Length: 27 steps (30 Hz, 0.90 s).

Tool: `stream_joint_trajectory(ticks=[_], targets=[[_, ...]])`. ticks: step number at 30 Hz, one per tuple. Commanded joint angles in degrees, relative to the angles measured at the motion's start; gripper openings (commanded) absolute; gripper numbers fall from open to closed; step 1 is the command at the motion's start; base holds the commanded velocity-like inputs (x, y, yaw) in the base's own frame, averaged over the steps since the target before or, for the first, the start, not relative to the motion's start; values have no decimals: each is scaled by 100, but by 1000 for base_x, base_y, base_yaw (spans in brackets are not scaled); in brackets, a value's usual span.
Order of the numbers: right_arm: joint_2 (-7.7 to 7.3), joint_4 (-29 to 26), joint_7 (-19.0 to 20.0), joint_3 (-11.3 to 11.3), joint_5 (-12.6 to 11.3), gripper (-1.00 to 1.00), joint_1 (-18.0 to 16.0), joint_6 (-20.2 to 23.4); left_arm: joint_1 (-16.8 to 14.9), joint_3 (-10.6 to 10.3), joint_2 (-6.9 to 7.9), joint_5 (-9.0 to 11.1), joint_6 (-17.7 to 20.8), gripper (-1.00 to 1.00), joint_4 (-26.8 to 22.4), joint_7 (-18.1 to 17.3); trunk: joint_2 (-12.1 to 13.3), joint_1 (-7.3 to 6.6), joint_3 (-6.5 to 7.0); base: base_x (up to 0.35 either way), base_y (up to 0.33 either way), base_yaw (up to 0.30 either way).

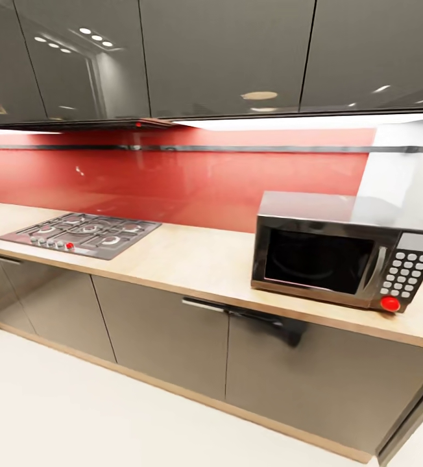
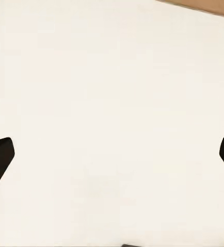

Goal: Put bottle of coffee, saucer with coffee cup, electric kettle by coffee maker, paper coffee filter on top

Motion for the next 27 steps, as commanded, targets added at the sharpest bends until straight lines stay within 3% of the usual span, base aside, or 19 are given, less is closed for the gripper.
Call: stream_joint_trajectory(ticks=[1,7,9,11,14,17,27], targets=[[0,15,-2,-5,0,100,-3,-22,6,0,17,7,-22,100,3,11,-3,0,-11,0,0,261],[-19,91,-2,-101,-4,100,-1,-38,28,4,55,14,-25,100,8,9,-3,0,-40,0,0,261],[-37,88,-2,-302,-5,100,-1,-38,26,4,49,11,-23,100,10,10,-3,0,-50,0,0,261],[-64,82,4,-806,1,100,-1,-39,25,8,52,11,-12,100,18,26,-3,0,-59,0,0,261],[-74,76,27,-1154,3,100,-1,-39,21,11,68,1,2,100,9,75,-3,0,-74,0,0,260],[-73,89,40,-1266,14,100,-2,-39,18,34,77,-7,9,100,6,95,-3,0,-89,0,0,255],[-28,118,50,-1303,30,100,-2,-39,17,84,90,-39,-16,100,-4,77,-3,0,-141,2,0,249]])
